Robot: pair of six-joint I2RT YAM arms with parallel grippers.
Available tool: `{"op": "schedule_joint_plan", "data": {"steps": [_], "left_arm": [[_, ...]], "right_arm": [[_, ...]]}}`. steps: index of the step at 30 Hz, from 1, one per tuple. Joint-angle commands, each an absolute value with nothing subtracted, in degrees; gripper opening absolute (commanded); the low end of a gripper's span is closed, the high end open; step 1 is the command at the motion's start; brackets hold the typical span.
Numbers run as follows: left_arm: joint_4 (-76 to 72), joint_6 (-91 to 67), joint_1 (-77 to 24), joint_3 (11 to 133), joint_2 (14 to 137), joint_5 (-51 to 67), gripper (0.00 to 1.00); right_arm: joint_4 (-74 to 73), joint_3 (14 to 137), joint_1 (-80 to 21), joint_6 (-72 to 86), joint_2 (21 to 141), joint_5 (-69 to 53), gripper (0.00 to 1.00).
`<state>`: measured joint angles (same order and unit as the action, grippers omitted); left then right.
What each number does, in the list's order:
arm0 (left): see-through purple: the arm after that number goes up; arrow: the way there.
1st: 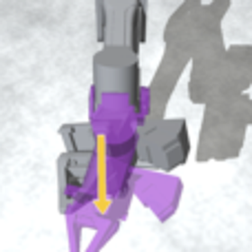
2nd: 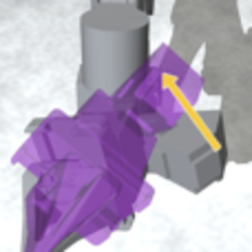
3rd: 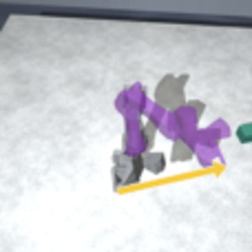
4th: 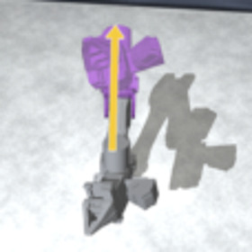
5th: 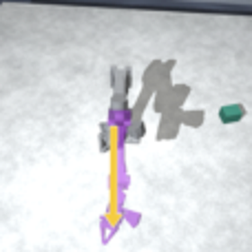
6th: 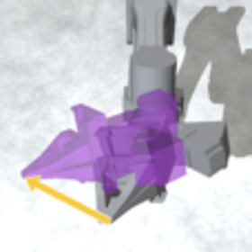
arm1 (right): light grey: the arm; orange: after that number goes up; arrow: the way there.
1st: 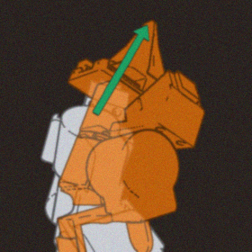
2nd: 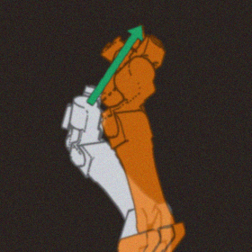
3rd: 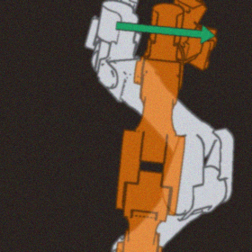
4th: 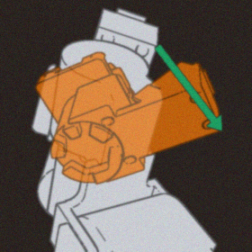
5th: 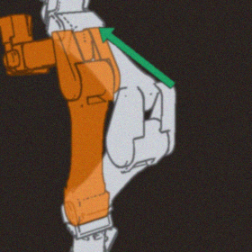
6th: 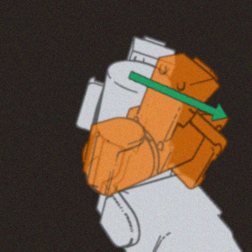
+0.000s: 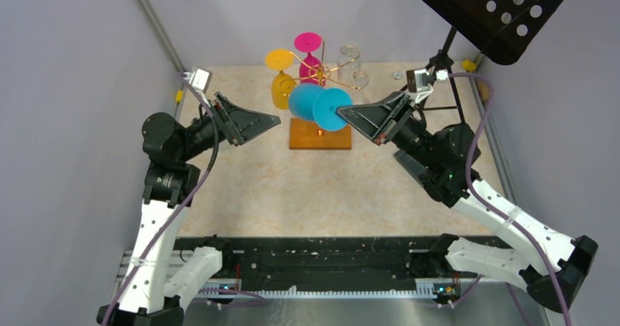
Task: Take the wine glass off the wine glass rack
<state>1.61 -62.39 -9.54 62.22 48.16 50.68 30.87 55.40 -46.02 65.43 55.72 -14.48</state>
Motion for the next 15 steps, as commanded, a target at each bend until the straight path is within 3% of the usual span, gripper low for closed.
{"op": "schedule_joint_plan", "data": {"steps": [1,8,15], "left_arm": [[-7.2,-67.0,-9.5,62.0,48.3,50.5,0.92],[-12.7,-69.6,-9.5,61.3,48.6,49.4,0.90],[-22.2,-77.4,-9.8,60.8,49.3,51.9,0.89]], "right_arm": [[38.8,55.2,-46.7,72.2,53.5,-15.5,0.00],[49.6,53.9,-46.6,83.1,53.9,-17.7,0.00],[50.0,55.5,-46.6,87.1,54.4,-19.4,0.00]]}}
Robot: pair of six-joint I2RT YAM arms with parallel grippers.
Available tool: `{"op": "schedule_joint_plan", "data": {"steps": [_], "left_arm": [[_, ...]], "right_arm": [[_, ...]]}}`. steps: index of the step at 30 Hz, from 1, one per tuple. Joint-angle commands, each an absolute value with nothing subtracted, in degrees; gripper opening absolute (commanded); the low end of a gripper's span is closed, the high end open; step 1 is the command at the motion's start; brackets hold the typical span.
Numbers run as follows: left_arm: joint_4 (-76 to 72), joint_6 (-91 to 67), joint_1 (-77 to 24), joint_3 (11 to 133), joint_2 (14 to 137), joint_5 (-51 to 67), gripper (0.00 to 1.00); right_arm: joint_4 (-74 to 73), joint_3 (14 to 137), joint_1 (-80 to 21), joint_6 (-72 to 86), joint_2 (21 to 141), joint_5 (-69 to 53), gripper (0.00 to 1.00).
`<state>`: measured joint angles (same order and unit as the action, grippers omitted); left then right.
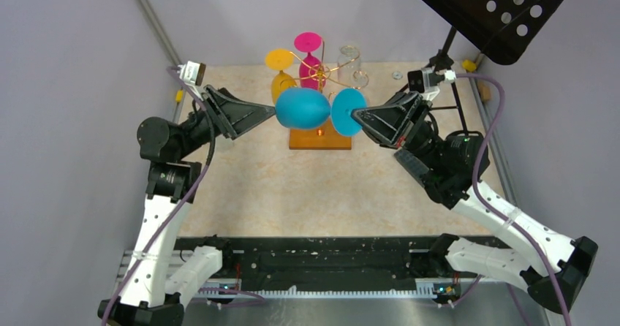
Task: Take the wine glass off the wine glass rack
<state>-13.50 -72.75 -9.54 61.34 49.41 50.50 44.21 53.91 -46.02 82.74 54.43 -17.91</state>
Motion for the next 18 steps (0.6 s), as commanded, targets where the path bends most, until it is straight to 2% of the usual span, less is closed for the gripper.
{"op": "schedule_joint_plan", "data": {"steps": [1,4,8,13,18], "left_arm": [[-23.5,-78.1,-9.9,60.4,49.2,52.2,0.87],[-29.3,-82.3,-10.2,58.7,48.8,52.9,0.83],[-33.1,-85.6,-10.5,59.4,49.3,54.2,0.69],[-35.5,-87.5,-10.5,61.1,49.2,56.0,0.60],[-35.5,-88.0,-10.5,61.8,48.3,56.5,0.57]], "right_arm": [[50.1,55.2,-46.6,87.5,54.3,-19.5,0.00],[51.0,54.6,-46.6,88.2,54.6,-20.1,0.00],[58.8,53.1,-46.6,91.5,57.5,-21.0,0.00],[66.6,50.7,-46.4,95.4,61.1,-20.6,0.00],[66.2,50.3,-44.7,95.3,60.6,-20.4,0.00]]}}
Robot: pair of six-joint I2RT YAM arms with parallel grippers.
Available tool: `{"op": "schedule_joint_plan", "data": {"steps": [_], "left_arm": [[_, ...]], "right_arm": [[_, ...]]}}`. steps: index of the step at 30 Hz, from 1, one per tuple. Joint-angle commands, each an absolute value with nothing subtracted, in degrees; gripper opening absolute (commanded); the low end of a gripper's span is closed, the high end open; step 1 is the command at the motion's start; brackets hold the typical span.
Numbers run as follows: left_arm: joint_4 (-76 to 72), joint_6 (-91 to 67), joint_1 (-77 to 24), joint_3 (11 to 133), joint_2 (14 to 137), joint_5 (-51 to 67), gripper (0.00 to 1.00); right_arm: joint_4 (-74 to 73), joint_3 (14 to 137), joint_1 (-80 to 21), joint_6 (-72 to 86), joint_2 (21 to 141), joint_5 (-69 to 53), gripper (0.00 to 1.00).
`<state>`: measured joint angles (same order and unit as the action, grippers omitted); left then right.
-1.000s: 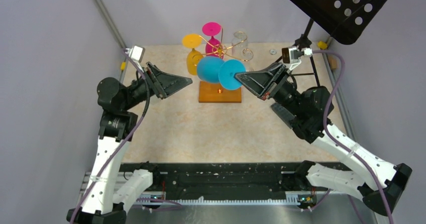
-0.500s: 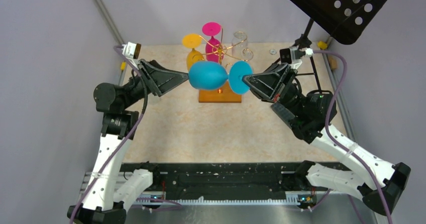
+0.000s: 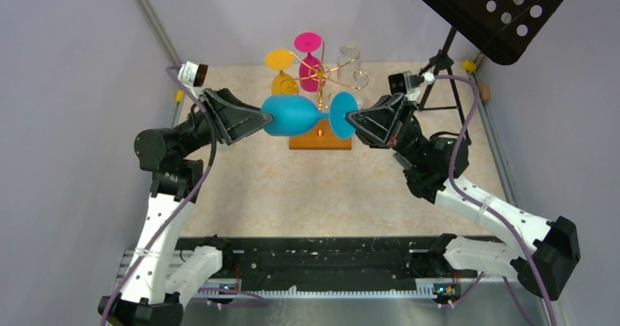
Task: Take the wine glass off the wine glass rack
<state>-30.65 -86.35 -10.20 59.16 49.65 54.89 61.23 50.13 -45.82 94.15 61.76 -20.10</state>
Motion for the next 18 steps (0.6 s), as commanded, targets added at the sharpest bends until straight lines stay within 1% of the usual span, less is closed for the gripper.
{"op": "schedule_joint_plan", "data": {"steps": [1,2,5,8,11,13,18], "left_arm": [[-35.5,-88.1,-10.5,61.7,48.2,56.4,0.54],[-35.6,-88.4,-10.5,61.4,48.1,56.4,0.51],[-36.3,-89.9,-10.5,60.8,48.0,56.4,0.36],[-40.0,-92.8,-10.5,61.1,48.8,56.9,0.22],[-43.8,-95.7,-10.5,62.0,50.1,58.1,0.12],[-46.8,-97.3,-10.6,62.3,51.0,58.9,0.10],[-52.0,-100.0,-10.7,62.4,52.9,60.1,0.11]], "right_arm": [[66.2,50.1,-44.3,95.3,60.3,-20.3,0.00],[66.4,49.7,-43.9,95.3,60.1,-20.0,0.00],[66.5,48.5,-43.1,96.0,59.8,-19.6,0.00],[68.3,47.1,-42.3,97.3,59.9,-19.3,0.00],[71.2,45.2,-41.4,99.0,60.3,-18.5,0.00],[72.6,44.3,-40.8,99.9,60.5,-18.1,0.00],[74.9,43.8,-39.9,101.5,62.8,-18.7,0.00]]}}
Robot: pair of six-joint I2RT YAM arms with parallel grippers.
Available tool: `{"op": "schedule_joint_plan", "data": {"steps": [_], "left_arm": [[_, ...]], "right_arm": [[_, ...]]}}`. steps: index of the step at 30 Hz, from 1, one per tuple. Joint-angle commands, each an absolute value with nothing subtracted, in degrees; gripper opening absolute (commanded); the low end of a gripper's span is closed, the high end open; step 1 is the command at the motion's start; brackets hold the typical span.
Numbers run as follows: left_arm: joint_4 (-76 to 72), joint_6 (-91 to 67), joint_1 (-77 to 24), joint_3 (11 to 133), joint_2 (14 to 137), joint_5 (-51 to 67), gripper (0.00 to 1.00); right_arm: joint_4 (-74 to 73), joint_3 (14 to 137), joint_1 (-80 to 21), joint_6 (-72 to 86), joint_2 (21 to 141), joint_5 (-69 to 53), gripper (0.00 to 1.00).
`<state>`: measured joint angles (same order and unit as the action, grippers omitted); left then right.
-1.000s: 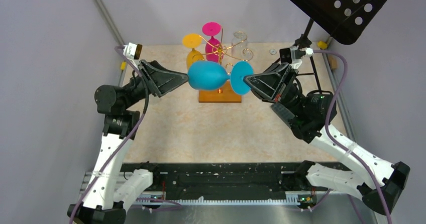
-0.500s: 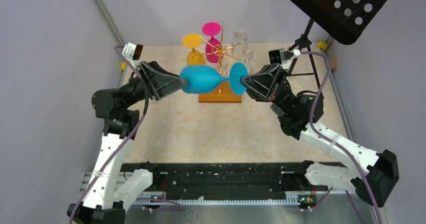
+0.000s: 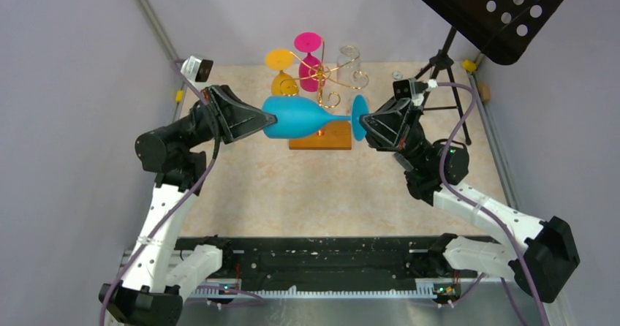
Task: Take the wine glass off the wine glass rack
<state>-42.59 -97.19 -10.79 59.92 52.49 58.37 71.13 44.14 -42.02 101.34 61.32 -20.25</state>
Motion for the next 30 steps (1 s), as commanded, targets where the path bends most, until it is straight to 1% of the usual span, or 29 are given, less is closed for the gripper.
{"op": "schedule_joint_plan", "data": {"steps": [1,4,6,8,9,11,14,16,18,20,24,25,26,28,30], "left_arm": [[-52.3,-100.0,-10.7,62.5,53.1,60.4,0.10],[-52.7,-99.7,-10.7,62.6,53.6,60.9,0.07],[-53.0,-99.3,-10.7,62.8,53.7,61.3,0.00],[-53.1,-98.5,-10.7,63.1,53.8,61.7,0.00],[-53.0,-98.0,-10.7,63.3,53.9,61.7,0.00],[-50.9,-96.1,-10.7,63.9,54.0,62.0,0.00],[-45.6,-91.0,-10.6,65.1,53.7,61.8,0.00],[-40.0,-85.5,-10.6,66.3,53.4,61.1,0.00],[-34.9,-80.9,-10.6,67.7,53.1,60.5,0.00],[-29.5,-76.2,-10.6,69.6,52.8,59.8,0.00],[-14.7,-64.2,-10.5,74.1,52.0,57.7,0.00],[-9.1,-59.7,-10.5,75.9,51.8,56.3,0.00],[0.3,-54.9,-10.5,78.1,51.8,54.4,0.00],[14.4,-44.9,-10.4,83.1,51.9,48.1,0.00],[24.4,-37.9,-10.4,86.8,52.1,39.9,0.00]], "right_arm": [[75.3,43.8,-39.8,102.0,63.3,-18.8,0.00],[77.0,43.9,-39.5,103.1,65.0,-19.1,0.01],[77.5,44.0,-39.2,103.6,65.8,-19.3,0.02],[77.8,43.9,-39.0,103.8,66.2,-19.3,0.03],[77.9,43.8,-38.9,103.8,66.3,-19.3,0.05],[77.7,43.6,-38.5,103.8,66.4,-19.2,0.11],[77.0,43.3,-37.6,103.8,66.2,-19.3,0.29],[76.1,43.0,-37.0,103.8,65.9,-19.2,0.41],[75.3,42.6,-36.3,103.8,65.6,-19.2,0.50],[73.3,42.2,-35.6,103.3,65.2,-19.2,0.57],[67.3,40.7,-34.8,101.0,63.0,-17.6,0.62],[65.6,40.4,-34.5,99.8,62.3,-17.4,0.63],[63.7,40.4,-34.2,98.5,61.1,-17.3,0.63],[57.9,40.5,-33.7,95.4,59.1,-17.3,0.63],[49.4,41.7,-33.3,91.1,56.8,-17.0,0.63]]}}
